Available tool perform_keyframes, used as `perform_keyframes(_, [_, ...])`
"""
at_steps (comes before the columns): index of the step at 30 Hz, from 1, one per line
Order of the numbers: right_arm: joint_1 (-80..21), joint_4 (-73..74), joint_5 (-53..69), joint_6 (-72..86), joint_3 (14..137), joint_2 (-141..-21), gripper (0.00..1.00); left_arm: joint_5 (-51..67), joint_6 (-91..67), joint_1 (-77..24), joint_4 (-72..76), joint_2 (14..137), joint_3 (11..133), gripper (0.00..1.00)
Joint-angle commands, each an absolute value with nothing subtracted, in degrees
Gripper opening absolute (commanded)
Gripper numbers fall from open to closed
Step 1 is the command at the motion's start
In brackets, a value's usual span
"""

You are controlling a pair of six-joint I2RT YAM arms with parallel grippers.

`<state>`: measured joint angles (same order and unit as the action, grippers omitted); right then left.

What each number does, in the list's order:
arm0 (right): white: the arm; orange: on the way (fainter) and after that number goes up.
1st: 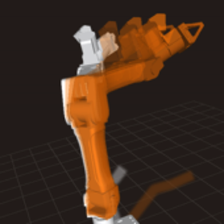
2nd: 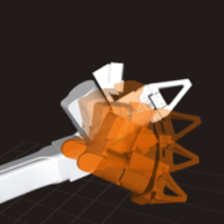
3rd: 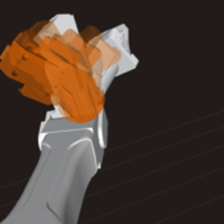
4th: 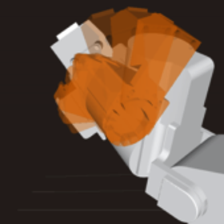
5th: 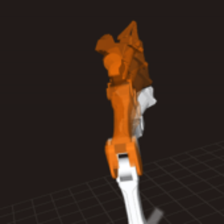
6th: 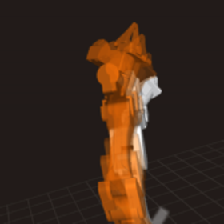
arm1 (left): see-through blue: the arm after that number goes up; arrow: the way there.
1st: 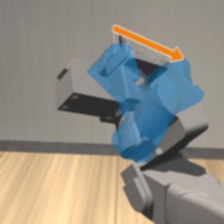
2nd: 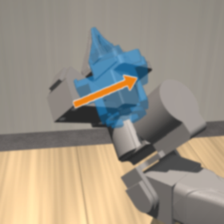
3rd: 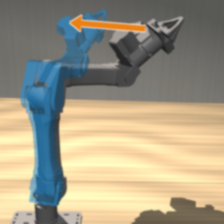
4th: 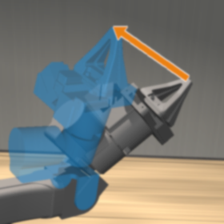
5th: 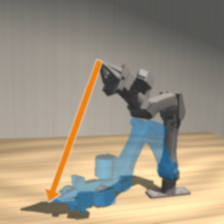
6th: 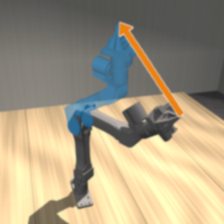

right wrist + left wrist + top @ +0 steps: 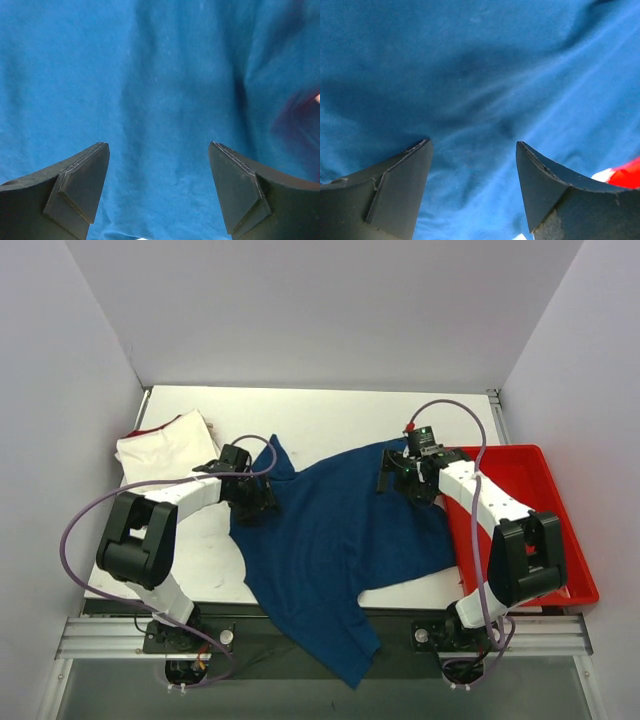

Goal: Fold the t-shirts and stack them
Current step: Flatten out the tshirt

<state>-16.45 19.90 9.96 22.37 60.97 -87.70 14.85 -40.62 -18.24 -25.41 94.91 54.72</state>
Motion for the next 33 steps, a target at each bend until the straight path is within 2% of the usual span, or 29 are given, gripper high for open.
perform_keyframes(1, [-17.57, 20.65, 11.07, 23.55, 60.03, -88.85, 0.82, 15.47, -37.1, -16.53, -25.48, 98.95, 55.9, 0.79])
perform_keyframes(8, [-17.93, 21.18, 11.16, 24.7, 60.99, -93.68, 0.81, 11.51, -31.3, -12.22, -28.3, 105.9, 62.3, 0.79])
perform_keyframes(24, [-18.02, 27.68, 10.81, 23.56, 72.15, -105.73, 0.81, 3.52, -24.26, -11.6, -38.4, 126.03, 94.38, 0.8])
perform_keyframes(29, [-17.84, 28.48, 10.37, 23.91, 74.0, -106.7, 0.81, 0.44, -24.35, -11.78, -39.03, 124.37, 98.17, 0.8])
perform_keyframes(33, [-17.93, 29.09, 10.98, 24.26, 73.57, -105.03, 0.81, 0.44, -24.08, -12.92, -36.56, 116.83, 98.43, 0.8])
